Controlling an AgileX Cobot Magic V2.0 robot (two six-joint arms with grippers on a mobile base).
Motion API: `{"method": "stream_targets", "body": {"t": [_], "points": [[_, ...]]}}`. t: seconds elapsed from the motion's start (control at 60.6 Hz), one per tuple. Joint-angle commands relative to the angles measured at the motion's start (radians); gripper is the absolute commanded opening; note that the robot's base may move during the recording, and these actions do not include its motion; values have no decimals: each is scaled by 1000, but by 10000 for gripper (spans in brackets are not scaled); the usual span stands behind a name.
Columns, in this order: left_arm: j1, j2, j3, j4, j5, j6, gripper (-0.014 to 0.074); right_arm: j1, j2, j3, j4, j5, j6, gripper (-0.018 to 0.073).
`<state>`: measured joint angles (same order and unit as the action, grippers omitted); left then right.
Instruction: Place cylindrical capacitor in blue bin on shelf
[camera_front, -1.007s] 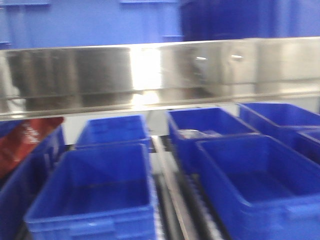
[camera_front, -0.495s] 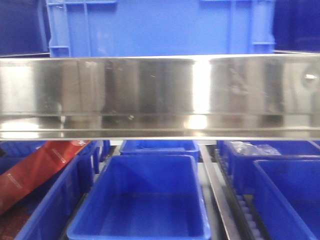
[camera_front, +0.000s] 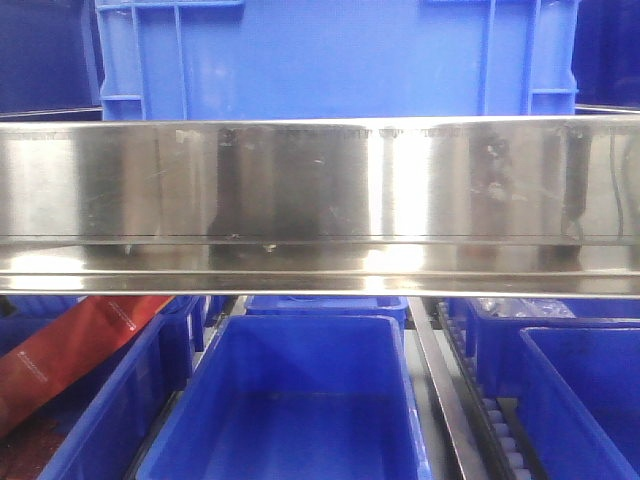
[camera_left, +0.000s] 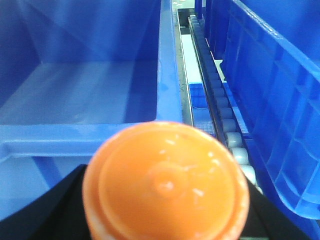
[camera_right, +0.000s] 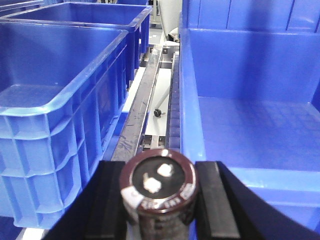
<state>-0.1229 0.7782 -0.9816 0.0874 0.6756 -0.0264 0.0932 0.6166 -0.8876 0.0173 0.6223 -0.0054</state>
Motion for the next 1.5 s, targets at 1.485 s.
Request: {"method": "stream_targets", "body": {"t": [1.485], "points": [[-150,90,-100,31,-43,-2,-111,1,0,-7,-4,-28,-4,-36]]}}
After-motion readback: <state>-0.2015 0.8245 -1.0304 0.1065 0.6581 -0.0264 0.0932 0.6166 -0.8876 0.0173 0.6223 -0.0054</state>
